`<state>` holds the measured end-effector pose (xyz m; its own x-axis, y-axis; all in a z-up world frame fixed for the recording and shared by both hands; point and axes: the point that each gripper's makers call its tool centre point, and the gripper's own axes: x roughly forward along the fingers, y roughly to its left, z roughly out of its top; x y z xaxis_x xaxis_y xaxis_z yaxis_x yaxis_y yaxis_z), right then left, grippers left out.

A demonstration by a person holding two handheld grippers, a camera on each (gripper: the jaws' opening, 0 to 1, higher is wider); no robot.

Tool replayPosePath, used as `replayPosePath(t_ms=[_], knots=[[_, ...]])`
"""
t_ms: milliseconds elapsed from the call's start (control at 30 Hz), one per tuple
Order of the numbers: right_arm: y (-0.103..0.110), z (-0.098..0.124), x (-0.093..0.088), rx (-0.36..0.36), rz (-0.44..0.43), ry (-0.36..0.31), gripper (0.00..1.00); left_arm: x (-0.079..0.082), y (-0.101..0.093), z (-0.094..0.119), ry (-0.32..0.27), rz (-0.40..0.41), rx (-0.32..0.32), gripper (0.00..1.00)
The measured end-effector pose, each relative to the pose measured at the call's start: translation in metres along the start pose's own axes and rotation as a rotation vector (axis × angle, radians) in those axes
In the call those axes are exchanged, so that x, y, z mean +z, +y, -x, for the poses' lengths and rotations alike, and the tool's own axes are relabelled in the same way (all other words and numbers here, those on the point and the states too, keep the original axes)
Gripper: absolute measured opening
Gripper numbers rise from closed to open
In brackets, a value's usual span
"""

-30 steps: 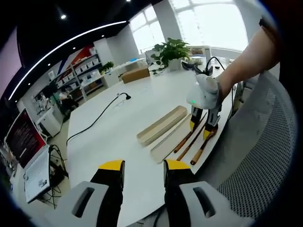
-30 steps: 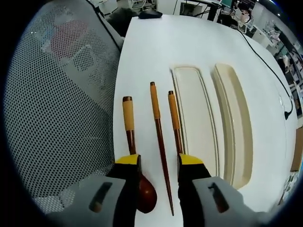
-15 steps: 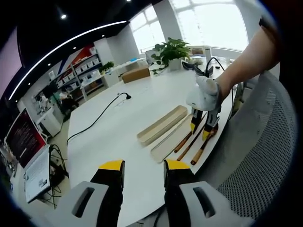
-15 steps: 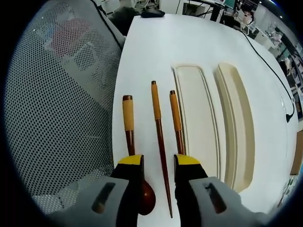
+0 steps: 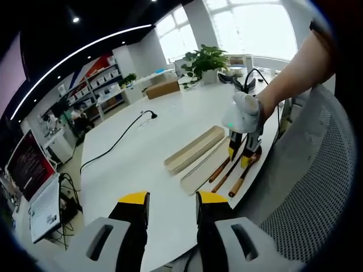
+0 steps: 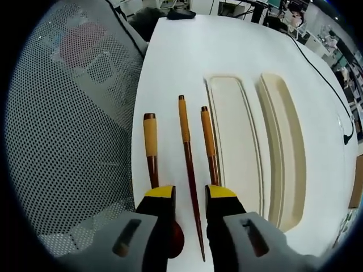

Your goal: Arrange the utensils inside the cutlery case until each visible utensil rests in its matching compartment.

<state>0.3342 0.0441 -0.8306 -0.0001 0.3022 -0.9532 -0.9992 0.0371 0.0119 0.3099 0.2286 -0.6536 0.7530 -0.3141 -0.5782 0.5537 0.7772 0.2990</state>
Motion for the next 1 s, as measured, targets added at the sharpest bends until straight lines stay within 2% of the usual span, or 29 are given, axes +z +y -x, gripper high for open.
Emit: replayPosePath(t_ms=[300,800,1000], knots=[[-0.0016,-0.0007,-0.0003,0.001,0.029,0.016,0.15,-0.0005,0.0000,-0.0001,0.003,-0.002,0.001,0.33],[-0.0019,-0.0010,0.0006,-0.029,-0.012,0.040,0.15,-0.0007,0.0012,-0.0004,0.003,-0.006,0.004,0.32],[-0.0026,-0.0012,0.0005,-0.027,-0.021,0.029,0.15,-0.0011,0.0008,-0.0007,0.004,-0.011,0.002,0.32]])
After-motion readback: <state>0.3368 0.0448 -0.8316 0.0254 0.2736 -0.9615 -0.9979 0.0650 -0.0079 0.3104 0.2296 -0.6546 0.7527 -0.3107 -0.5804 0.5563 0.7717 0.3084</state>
